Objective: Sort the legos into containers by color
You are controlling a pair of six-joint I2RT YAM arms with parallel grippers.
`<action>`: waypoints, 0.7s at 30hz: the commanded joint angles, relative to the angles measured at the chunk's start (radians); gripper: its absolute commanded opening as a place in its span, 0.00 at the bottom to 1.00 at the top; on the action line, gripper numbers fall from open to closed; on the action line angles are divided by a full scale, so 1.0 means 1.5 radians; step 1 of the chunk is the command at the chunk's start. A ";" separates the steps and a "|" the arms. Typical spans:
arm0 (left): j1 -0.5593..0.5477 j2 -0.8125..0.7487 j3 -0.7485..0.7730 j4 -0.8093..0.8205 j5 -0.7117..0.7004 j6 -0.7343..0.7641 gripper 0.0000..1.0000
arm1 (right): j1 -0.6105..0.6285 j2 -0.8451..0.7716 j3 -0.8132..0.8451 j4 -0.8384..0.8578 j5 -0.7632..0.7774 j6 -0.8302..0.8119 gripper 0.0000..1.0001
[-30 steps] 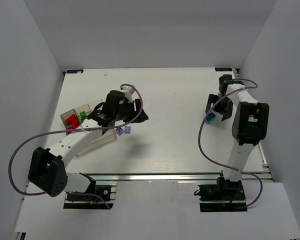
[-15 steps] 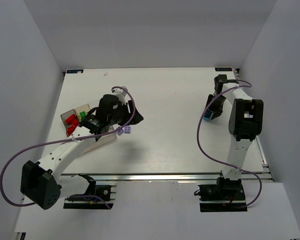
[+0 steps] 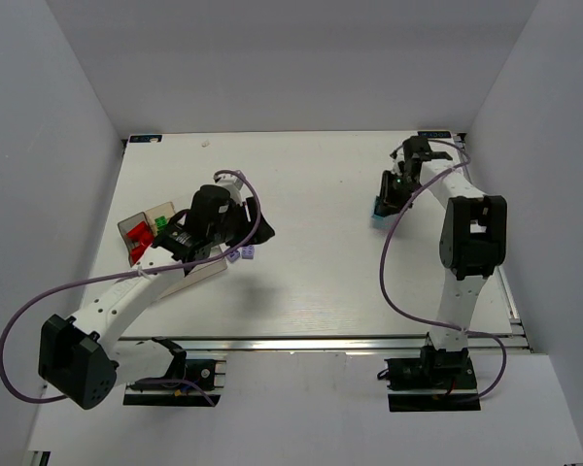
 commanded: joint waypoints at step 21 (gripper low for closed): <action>-0.004 -0.294 0.131 -0.219 -0.285 -0.041 0.67 | 0.476 0.212 0.375 0.451 -0.266 -0.196 0.08</action>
